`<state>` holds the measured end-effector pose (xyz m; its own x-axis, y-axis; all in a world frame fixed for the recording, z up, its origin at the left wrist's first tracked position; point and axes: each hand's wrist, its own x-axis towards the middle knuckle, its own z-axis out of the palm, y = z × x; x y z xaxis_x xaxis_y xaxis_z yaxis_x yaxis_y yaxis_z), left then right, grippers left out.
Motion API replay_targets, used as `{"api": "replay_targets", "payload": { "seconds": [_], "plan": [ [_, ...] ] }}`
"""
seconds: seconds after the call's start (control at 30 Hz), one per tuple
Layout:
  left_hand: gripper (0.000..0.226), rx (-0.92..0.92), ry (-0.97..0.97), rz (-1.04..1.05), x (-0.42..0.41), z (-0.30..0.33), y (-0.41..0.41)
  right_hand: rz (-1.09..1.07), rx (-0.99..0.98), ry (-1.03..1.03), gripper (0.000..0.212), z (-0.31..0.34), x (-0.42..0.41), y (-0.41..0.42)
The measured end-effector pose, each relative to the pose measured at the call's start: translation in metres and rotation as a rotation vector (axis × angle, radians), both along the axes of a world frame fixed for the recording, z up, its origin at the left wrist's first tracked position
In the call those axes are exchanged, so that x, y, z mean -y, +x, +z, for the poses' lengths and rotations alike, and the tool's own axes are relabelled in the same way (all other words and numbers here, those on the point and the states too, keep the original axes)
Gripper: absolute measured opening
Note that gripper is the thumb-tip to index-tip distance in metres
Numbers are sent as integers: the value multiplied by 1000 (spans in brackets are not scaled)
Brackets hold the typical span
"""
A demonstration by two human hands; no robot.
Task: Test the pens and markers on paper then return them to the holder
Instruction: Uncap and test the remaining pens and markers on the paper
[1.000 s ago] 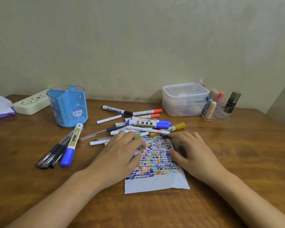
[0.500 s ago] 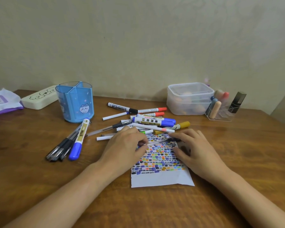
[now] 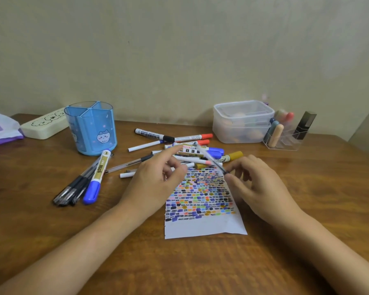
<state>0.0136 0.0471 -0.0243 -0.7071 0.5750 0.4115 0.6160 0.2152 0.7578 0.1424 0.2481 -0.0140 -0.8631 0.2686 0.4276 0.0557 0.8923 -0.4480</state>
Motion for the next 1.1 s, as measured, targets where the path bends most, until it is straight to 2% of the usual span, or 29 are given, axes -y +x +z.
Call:
{"api": "replay_targets", "payload": {
  "seconds": [0.13, 0.2, 0.3, 0.43, 0.5, 0.63, 0.83, 1.0, 1.1],
  "plan": [
    [33, -23, -29, -56, 0, 1, 8, 67, -30, -480, 5, 1, 10, 5],
    [41, -56, -64, -109, -1, 0, 12, 149, -41, -694, 9, 1, 14, 6],
    [47, -111, -107, -184, -3, -4, 16, 257, -39, -815, 4, 0, 21, 6],
    [34, -218, -187, -254, -5, -5, 19, 285, 12, -850, 4, 4, 32, 8],
    [26, -264, -220, -260, -5, -6, 20, 241, 46, -848, 16, 7, 36, 10],
    [26, -269, -217, -256, -3, -6, 19, 193, 82, -801, 27, 11, 38, 10],
    [25, -320, -240, -274, -2, -7, 18, 188, 188, -882, 33, 18, 35, 12],
    [21, -289, -250, -278, 1, -2, 13, 230, 206, -913, 32, 27, 30, 14],
    [28, -207, -211, -223, 8, 2, 2, 207, 179, -891, 28, 33, 20, 18]
  ]
}}
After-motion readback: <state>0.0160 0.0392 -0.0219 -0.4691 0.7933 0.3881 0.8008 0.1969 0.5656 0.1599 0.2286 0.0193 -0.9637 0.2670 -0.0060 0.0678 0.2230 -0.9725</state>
